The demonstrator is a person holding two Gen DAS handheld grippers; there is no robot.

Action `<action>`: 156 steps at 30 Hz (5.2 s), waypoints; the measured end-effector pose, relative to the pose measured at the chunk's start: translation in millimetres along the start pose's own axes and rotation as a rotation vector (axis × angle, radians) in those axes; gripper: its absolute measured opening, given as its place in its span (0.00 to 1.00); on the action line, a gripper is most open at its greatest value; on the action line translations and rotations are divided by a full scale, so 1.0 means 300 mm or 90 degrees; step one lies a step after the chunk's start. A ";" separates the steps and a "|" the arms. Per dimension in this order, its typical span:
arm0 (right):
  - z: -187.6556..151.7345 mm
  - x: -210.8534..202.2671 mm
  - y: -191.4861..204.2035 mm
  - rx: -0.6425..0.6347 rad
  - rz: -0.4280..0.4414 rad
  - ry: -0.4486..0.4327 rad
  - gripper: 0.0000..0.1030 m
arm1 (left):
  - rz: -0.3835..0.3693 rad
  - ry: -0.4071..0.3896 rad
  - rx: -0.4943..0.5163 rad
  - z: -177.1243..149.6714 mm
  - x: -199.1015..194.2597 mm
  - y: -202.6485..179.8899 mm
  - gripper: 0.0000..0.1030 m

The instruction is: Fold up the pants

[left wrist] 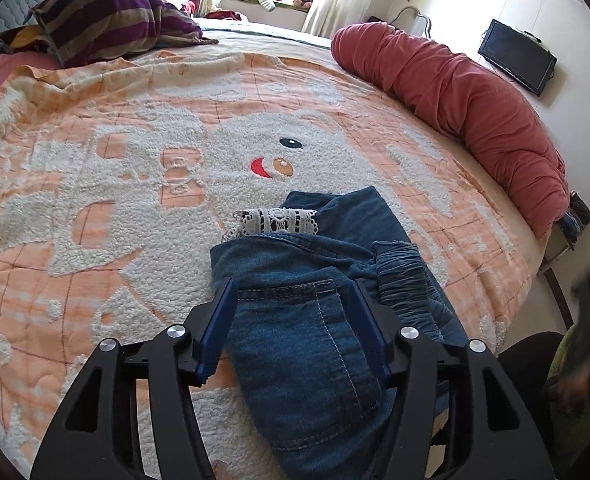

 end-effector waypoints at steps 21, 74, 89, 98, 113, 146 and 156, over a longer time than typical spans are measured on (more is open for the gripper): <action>-0.168 -0.049 -0.390 0.298 -0.278 0.012 0.81 | 0.058 -0.020 0.007 -0.008 -0.040 0.011 0.85; -0.275 0.167 -0.394 0.343 -0.221 0.146 0.09 | 0.024 0.009 -0.061 -0.055 0.060 -0.061 0.35; -0.154 0.202 -0.526 0.302 -0.231 0.121 0.09 | 0.056 -0.038 -0.072 0.137 0.083 -0.012 0.35; -0.126 0.244 -0.618 0.297 -0.224 0.118 0.09 | 0.059 -0.047 -0.081 0.210 0.122 0.028 0.35; -0.265 0.335 -0.742 0.367 -0.278 0.246 0.27 | 0.121 0.007 -0.075 0.202 0.254 0.088 0.47; -0.183 -0.074 -0.288 0.316 -0.425 0.031 0.91 | 0.157 -0.109 -0.068 -0.141 -0.215 -0.028 0.96; -0.294 -0.011 -0.215 0.332 -0.439 0.123 0.91 | 0.161 -0.065 -0.078 -0.235 -0.150 -0.014 0.96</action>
Point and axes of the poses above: each gripper's, at about its wrist camera, not at the fingertips, and x roughly the way its jaws point, y to its left, z to its top, the point moved 2 cm from there along x, roughly the way its jaws point, and after that the axes turned 4 degrees about -x, right-handed, at the moved point
